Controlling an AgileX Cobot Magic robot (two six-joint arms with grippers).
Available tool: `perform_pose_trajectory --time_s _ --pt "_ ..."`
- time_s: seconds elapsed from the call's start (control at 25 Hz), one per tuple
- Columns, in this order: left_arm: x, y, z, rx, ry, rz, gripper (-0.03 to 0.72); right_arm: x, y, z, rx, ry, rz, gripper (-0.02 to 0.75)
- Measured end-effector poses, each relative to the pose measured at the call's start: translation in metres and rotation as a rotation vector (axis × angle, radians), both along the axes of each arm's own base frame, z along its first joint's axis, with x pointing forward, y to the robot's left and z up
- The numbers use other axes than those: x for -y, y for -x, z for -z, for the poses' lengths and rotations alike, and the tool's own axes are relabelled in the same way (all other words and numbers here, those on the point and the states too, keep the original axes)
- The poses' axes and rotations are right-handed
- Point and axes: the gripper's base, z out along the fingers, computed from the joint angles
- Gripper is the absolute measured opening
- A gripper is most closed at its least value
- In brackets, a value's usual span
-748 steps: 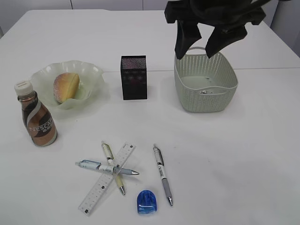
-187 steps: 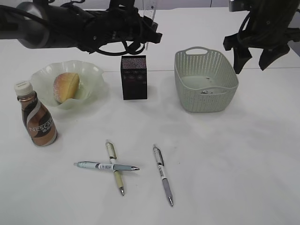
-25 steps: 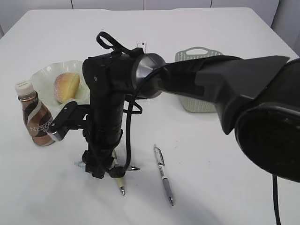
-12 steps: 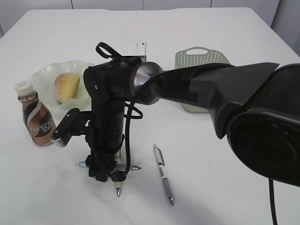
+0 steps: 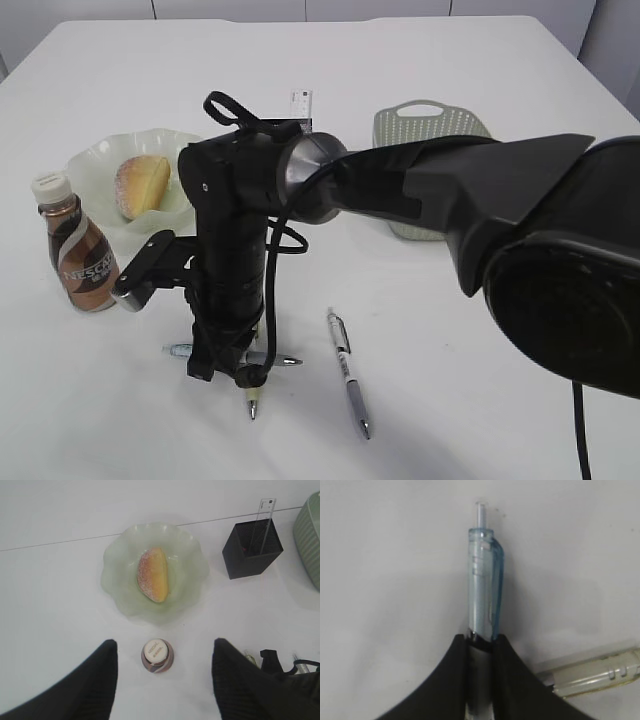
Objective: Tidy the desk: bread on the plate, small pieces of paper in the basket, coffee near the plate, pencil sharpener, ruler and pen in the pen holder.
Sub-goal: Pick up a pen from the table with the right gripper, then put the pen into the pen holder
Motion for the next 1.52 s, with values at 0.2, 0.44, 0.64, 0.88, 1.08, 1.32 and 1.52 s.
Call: perform_pose_trajectory --time_s 0.2,0.44,0.64,0.88,1.08,1.32,1.52 --pt "0.0 0.0 0.0 0.0 0.0 0.0 0.433 0.0 -0.001 -0.008 -0.02 0.025 0.053 0.07" --pt "0.0 0.0 0.0 0.001 -0.002 -0.001 0.43 -0.01 -0.012 -0.042 0.031 -0.061 0.247 0.07" --pt "-0.001 0.0 0.0 0.002 -0.007 -0.003 0.427 -0.012 -0.016 -0.055 0.028 -0.091 0.438 0.07" --pt "-0.001 0.0 0.0 0.002 -0.008 -0.004 0.426 -0.004 -0.024 -0.056 0.088 -0.038 0.676 0.07" --pt "-0.001 0.0 0.0 0.002 -0.008 -0.004 0.426 0.003 -0.026 -0.079 0.126 -0.065 0.69 0.07" --pt "-0.001 0.0 0.0 0.002 -0.008 -0.004 0.426 0.011 -0.019 -0.127 0.204 -0.122 0.572 0.07" --pt "-0.001 0.0 0.0 0.002 -0.008 -0.004 0.425 0.02 -0.012 -0.166 0.265 -0.175 0.544 0.07"
